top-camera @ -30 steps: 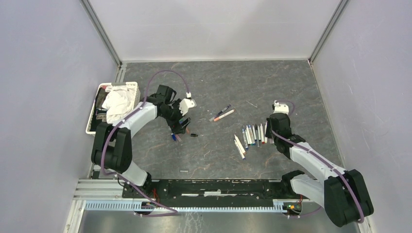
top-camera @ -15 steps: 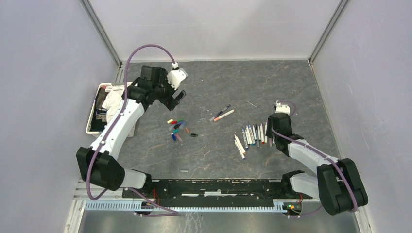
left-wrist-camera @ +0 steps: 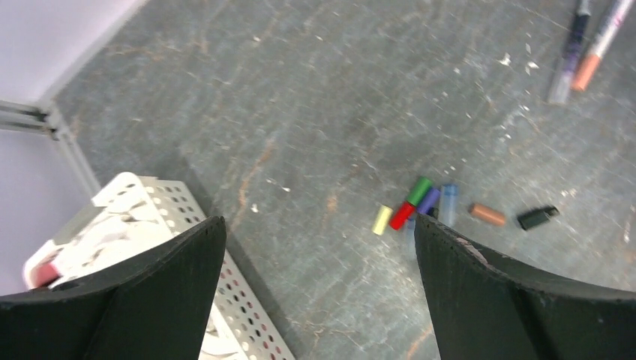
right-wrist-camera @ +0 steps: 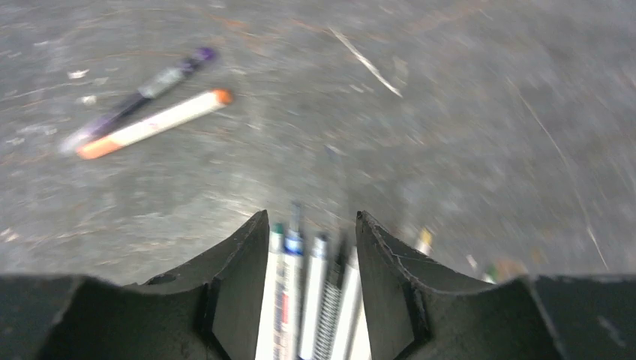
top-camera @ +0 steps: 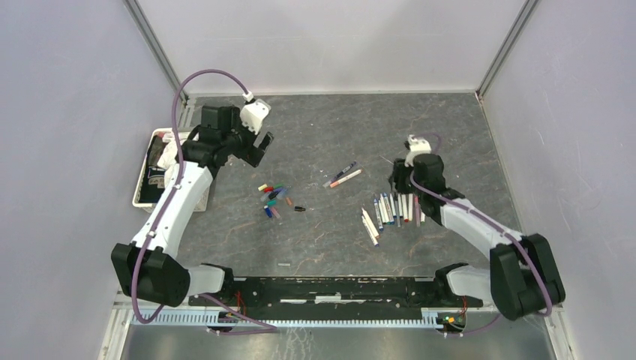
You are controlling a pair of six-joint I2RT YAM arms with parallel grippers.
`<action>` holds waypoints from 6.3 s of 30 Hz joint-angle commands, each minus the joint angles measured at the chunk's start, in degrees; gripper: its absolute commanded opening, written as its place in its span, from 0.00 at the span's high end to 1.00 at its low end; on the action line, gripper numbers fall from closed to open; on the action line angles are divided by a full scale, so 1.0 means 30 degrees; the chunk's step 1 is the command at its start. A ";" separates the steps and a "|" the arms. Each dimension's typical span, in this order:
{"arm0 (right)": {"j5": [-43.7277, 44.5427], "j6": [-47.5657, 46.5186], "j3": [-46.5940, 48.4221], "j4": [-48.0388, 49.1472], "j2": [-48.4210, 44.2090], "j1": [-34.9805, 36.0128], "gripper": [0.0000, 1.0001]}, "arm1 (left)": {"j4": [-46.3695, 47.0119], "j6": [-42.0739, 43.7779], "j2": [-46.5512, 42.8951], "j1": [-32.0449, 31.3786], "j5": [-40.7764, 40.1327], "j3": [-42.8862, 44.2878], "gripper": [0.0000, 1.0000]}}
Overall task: Open the pen caps
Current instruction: Place the pen at the center of the board, then pick up the pen from the center of the board, then open the pen cap from the pen.
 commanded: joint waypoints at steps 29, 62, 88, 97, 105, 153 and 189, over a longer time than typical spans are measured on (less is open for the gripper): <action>-1.0581 -0.9703 1.0099 0.0992 1.3229 0.2138 0.37 | -0.4259 0.2442 -0.0285 -0.0046 0.6820 -0.1238 0.00; -0.9786 -0.9877 0.7154 0.1482 1.1913 0.7182 0.55 | -0.6177 0.3767 -0.0589 -0.0046 0.8297 -0.0666 0.00; -1.3014 -0.6213 0.6685 0.0639 0.8396 0.7338 1.00 | -0.7089 0.9108 -0.0347 -0.0572 1.0016 -0.3069 0.00; -1.7722 -0.3492 0.5605 0.0508 0.7226 0.7057 1.00 | -0.5991 1.0935 -0.0365 -0.2760 0.7986 -0.4100 0.00; -2.0609 -0.1563 0.5615 0.1809 0.7135 0.7090 1.00 | -0.4417 1.0300 0.0005 -0.6094 0.6372 -0.4255 0.00; -2.2060 0.6732 0.7198 1.0024 1.1019 0.8637 1.00 | -0.5299 0.9358 0.0706 -0.8791 0.7138 -0.3533 0.63; -2.0087 -0.3031 0.4463 -0.2284 0.6235 0.6970 1.00 | -0.9304 1.7139 0.1125 -0.4079 0.1690 -0.3056 0.98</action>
